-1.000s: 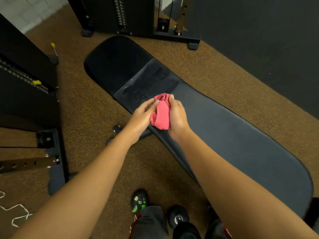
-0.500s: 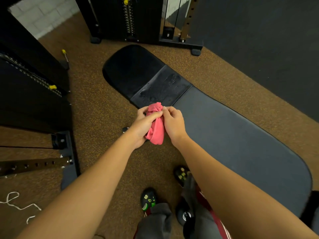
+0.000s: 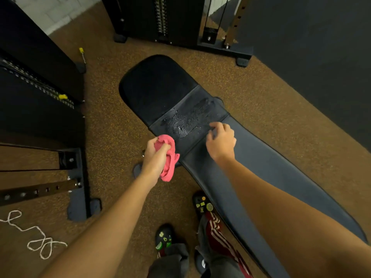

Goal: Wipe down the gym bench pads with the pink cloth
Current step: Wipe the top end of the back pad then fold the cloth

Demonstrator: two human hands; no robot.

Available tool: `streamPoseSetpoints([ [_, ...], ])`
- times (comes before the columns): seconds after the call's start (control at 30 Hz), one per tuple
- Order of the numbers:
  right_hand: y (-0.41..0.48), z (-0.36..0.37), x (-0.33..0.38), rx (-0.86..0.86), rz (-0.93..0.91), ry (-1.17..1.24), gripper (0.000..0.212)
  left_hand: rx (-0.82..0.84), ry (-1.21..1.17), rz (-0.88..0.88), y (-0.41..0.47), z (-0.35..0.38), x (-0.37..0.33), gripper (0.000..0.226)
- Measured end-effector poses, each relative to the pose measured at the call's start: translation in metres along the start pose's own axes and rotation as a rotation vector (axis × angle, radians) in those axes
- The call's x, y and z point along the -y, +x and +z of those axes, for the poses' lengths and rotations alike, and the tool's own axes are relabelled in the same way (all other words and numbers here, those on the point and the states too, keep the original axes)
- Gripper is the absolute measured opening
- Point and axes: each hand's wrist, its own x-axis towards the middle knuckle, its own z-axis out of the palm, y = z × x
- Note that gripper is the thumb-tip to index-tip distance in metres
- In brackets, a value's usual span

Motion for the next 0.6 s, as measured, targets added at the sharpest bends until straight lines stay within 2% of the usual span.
streamPoseSetpoints([
  [0.07,0.016,-0.001,-0.002,0.075,-0.13,-0.124,0.037,-0.067,0.316,0.128,0.005,0.012,-0.001,0.048],
  [0.1,0.025,-0.001,-0.002,0.108,-0.188,-0.183,0.039,-0.09,0.384,0.172,0.008,0.019,-0.003,0.053],
  [0.23,0.051,0.002,-0.002,0.188,-0.339,-0.334,0.044,-0.136,0.479,0.352,0.022,0.046,-0.003,0.057],
  [0.33,0.057,0.007,-0.005,0.227,-0.397,-0.381,0.046,-0.157,0.58,0.402,0.032,0.058,-0.001,0.056],
  [0.5,0.064,0.019,-0.011,0.267,-0.423,-0.432,0.049,-0.177,0.848,0.526,0.056,0.061,0.007,0.052],
  [0.6,0.066,0.024,-0.013,0.267,-0.416,-0.437,0.049,-0.199,0.839,0.513,0.074,0.056,0.002,0.047],
])
